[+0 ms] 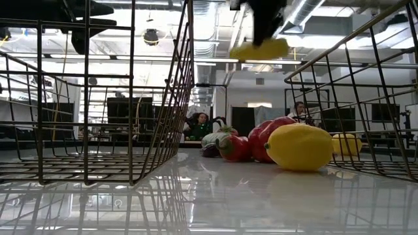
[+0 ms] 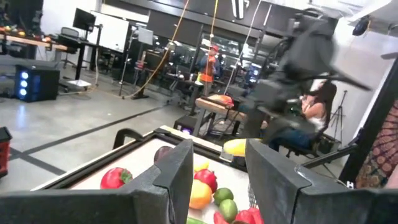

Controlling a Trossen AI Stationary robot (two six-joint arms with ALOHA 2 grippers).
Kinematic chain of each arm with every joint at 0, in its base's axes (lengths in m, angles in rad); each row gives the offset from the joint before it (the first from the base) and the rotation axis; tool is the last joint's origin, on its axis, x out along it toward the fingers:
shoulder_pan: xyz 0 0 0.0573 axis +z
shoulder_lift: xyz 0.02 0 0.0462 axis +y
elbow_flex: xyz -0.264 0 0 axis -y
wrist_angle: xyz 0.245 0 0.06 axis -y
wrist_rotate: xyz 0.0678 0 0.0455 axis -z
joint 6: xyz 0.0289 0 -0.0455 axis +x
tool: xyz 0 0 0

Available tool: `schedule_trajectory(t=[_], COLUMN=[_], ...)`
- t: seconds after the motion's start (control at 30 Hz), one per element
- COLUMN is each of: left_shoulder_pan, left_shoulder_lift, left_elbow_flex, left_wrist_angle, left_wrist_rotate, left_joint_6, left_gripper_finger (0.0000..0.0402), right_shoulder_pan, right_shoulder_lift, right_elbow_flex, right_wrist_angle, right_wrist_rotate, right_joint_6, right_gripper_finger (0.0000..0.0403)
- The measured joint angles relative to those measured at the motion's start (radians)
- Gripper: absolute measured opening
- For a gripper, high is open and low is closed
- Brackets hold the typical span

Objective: Sort produce into baskets
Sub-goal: Put the yellow corn into the right wire basket, then put the yellow lemon into the left wire basket

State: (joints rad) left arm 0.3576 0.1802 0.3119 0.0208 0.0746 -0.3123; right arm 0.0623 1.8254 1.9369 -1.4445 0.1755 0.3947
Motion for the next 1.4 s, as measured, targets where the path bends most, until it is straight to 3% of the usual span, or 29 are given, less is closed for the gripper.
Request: schedule_trajectory(t=[0.27,0.53,0.7,0.8,0.97,1.1,1.4], left_shoulder_pan=[0.0,-0.001,-0.001,-0.001,-0.001,-0.001,-0.001], left_shoulder_lift=[0.0,0.0,0.0,0.0,0.0,0.0,0.001], left_elbow_flex=[0.0,0.0,0.0,0.0,0.0,0.0,-0.004], left_wrist_angle=[0.01,0.056,0.057,0.059,0.069,0.076,0.078], left_wrist_rotate=[0.019,0.026,0.026,0.024,0.012,-0.013,-0.007], left_joint_6=[-0.023,-0.017,-0.015,-0.014,-0.003,0.01,-0.006], left_gripper_finger=[0.0133,0.0133,0.0133,0.0133,0.0133,0.0133,0.0133], right_shoulder_pan=[0.241,0.385,0.391,0.389,0.376,0.349,0.188], right_shoulder_lift=[-0.065,-0.161,-0.244,-0.282,-0.299,-0.304,-0.328], right_elbow_flex=[-0.003,-0.221,-0.424,-0.507,-0.541,-0.537,-0.523], right_wrist_angle=[-0.132,-0.112,-0.037,0.044,0.071,0.028,0.006], right_wrist_rotate=[-0.007,-0.019,-0.044,-0.066,-0.144,-0.173,0.02], right_joint_6=[0.273,0.498,0.573,0.585,0.592,0.589,0.412], right_gripper_finger=[0.0162,0.0162,0.0167,0.0193,0.0265,0.0301,0.0307])
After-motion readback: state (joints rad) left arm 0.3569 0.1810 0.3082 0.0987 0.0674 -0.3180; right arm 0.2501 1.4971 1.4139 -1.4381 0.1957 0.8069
